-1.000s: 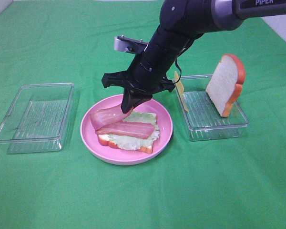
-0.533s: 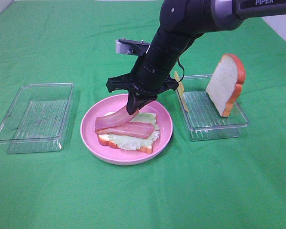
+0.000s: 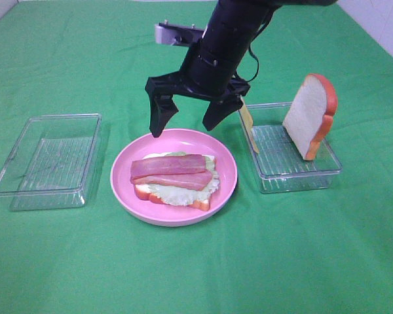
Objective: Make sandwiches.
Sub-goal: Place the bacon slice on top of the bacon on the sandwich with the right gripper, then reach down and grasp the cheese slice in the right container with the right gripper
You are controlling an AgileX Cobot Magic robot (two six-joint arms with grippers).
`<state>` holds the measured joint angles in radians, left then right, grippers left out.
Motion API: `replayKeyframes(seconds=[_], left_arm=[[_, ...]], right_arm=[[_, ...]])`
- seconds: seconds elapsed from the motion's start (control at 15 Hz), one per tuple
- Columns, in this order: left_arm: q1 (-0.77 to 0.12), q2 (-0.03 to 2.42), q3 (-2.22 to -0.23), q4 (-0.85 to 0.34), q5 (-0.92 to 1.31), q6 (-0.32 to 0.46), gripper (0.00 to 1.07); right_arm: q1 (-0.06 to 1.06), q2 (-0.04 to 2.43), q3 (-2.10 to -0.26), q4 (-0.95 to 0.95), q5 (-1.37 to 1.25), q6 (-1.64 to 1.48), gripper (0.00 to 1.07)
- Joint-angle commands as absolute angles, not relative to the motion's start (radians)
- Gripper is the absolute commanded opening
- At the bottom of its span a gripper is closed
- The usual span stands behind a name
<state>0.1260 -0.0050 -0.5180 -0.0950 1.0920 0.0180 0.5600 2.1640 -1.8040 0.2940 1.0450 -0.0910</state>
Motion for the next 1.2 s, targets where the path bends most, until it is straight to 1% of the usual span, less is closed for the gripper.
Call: replayKeyframes(seconds=[0.07,0.2,0.33,0.4,0.47,0.6,0.8,1.07,1.2], left_arm=[[0.127,-0.024,-0.514,-0.105,1.076,0.015,0.98],[0.127,-0.024,-0.514,-0.105,1.076,0.015,0.98],[0.127,-0.024,-0.514,-0.105,1.076,0.015,0.98],[0.127,-0.024,-0.514,-0.105,1.076,0.015,0.98],[0.127,-0.024,-0.514,-0.105,1.076,0.015,0.98],[0.127,-0.024,-0.514,-0.106,1.076,0.015,0.98],[0.127,-0.024,-0.514,-0.107,1.076,0.015,0.98],[0.127,-0.024,-0.514,-0.108,1.076,0.015,0.98],[0.127,-0.024,-0.514,-0.108,1.076,0.015,0.98]], right_arm=[[0.559,2.145,-1.891,0.213,1.169,0.045,1.0],[0.559,2.145,-1.971,0.089,1.254,0.135,0.99],[0.547,2.145,-2.011,0.013,1.25,0.152,0.99],[0.545,2.146,-2.016,0.012,1.249,0.153,0.99],[0.482,2.154,-2.016,0.049,1.247,0.163,0.99],[0.422,2.183,-2.016,0.117,1.238,0.161,0.99],[0.396,2.215,-2.016,0.111,1.202,0.16,0.99],[0.394,2.268,-2.016,0.096,1.118,0.16,0.99],[0.369,2.284,-2.017,0.099,1.094,0.174,0.99]])
